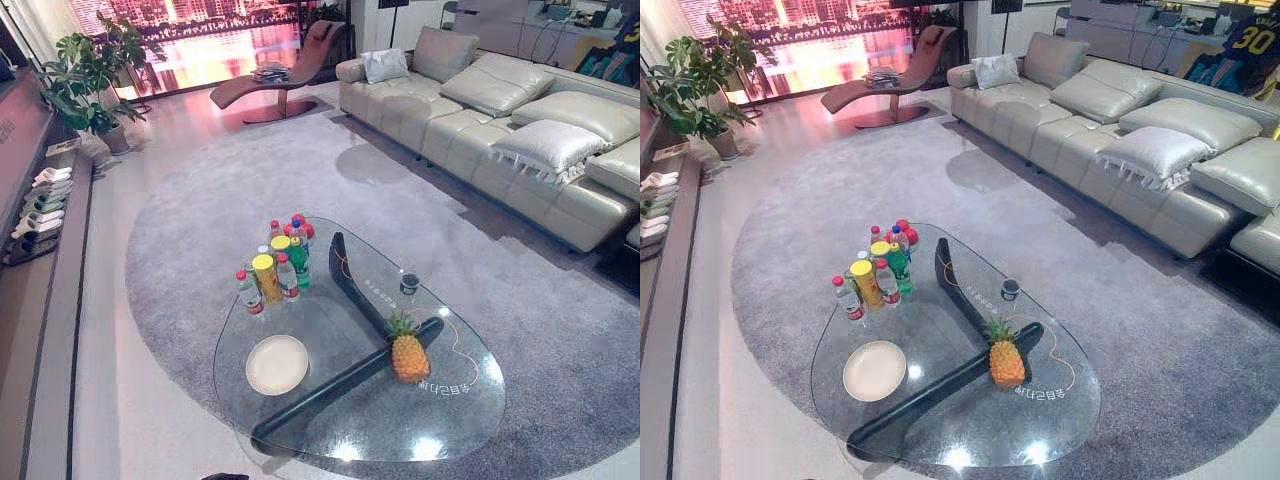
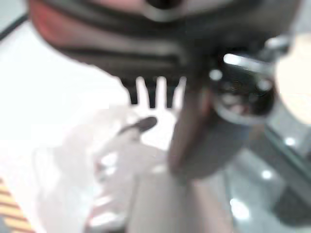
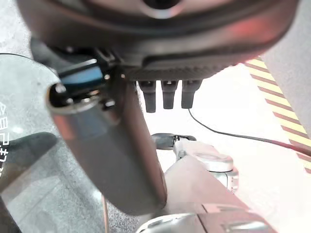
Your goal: Pick up the fruit to the plate
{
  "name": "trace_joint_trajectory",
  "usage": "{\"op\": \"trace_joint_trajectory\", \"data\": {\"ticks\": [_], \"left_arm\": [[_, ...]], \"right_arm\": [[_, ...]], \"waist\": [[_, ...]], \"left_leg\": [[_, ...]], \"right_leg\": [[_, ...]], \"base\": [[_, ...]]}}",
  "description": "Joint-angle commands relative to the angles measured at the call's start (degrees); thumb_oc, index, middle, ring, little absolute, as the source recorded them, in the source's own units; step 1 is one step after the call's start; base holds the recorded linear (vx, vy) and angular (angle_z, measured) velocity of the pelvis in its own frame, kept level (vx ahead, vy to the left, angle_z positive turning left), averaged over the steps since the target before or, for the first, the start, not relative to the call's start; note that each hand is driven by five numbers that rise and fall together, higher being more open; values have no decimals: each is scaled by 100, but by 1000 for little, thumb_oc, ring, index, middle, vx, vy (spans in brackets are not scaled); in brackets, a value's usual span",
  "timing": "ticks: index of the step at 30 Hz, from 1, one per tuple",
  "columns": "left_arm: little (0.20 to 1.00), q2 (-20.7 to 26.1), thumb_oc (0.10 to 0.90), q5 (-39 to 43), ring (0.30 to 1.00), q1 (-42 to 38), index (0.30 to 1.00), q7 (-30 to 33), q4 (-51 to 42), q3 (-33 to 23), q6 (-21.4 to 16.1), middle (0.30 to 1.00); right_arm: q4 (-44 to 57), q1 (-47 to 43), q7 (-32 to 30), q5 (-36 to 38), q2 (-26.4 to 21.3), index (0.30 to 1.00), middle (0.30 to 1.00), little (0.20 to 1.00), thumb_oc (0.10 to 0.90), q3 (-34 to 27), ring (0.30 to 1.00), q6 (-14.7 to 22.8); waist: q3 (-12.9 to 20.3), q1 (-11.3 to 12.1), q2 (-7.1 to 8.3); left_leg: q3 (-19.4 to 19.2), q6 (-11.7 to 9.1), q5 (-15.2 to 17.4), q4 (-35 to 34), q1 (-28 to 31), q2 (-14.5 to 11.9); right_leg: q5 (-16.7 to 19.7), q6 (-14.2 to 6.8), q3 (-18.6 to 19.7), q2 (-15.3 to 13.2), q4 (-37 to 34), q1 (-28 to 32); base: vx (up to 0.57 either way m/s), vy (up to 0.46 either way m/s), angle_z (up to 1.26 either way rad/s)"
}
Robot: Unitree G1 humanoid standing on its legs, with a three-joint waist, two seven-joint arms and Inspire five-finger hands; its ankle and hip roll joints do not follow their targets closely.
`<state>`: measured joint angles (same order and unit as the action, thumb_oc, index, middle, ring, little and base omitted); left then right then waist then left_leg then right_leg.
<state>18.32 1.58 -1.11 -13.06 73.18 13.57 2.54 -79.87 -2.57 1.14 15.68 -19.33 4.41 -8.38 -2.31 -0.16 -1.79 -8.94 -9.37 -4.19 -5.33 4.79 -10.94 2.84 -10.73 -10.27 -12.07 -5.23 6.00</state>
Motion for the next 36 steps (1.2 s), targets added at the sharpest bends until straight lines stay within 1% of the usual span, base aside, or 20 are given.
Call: {"op": "trace_joint_trajectory", "data": {"ticks": [1,4,21,36], "left_arm": [[900,-70,800,-63,900,-395,900,-93,409,-31,1,900],[900,-61,800,4,900,-383,900,-125,393,-32,-99,900],[900,-65,800,7,900,-381,900,-143,386,-28,-86,900],[900,-61,800,0,900,-300,900,-114,388,-85,-54,900]], "right_arm": [[-271,-454,-53,-134,17,900,900,900,800,-34,900,25],[-238,-451,-42,-149,3,900,900,900,800,-39,900,0],[-245,-419,-60,-128,22,900,900,900,800,-48,900,42],[-239,-364,-34,-163,41,900,900,900,800,-41,900,6]], "waist": [[-187,73,105],[-198,69,113],[-201,75,123],[-221,74,117]], "left_leg": [[-3,97,306,33,223,-156],[-4,94,298,33,220,-160],[5,91,289,33,182,-168],[18,94,286,33,172,-156]], "right_leg": [[185,-86,-43,-354,23,-107],[187,-83,-34,-350,23,-109],[195,-85,-44,-348,23,-136],[194,-76,-48,-328,23,-146]], "base": [[-101,-3,-42],[0,0,0],[0,0,0],[13,-2,0]]}}
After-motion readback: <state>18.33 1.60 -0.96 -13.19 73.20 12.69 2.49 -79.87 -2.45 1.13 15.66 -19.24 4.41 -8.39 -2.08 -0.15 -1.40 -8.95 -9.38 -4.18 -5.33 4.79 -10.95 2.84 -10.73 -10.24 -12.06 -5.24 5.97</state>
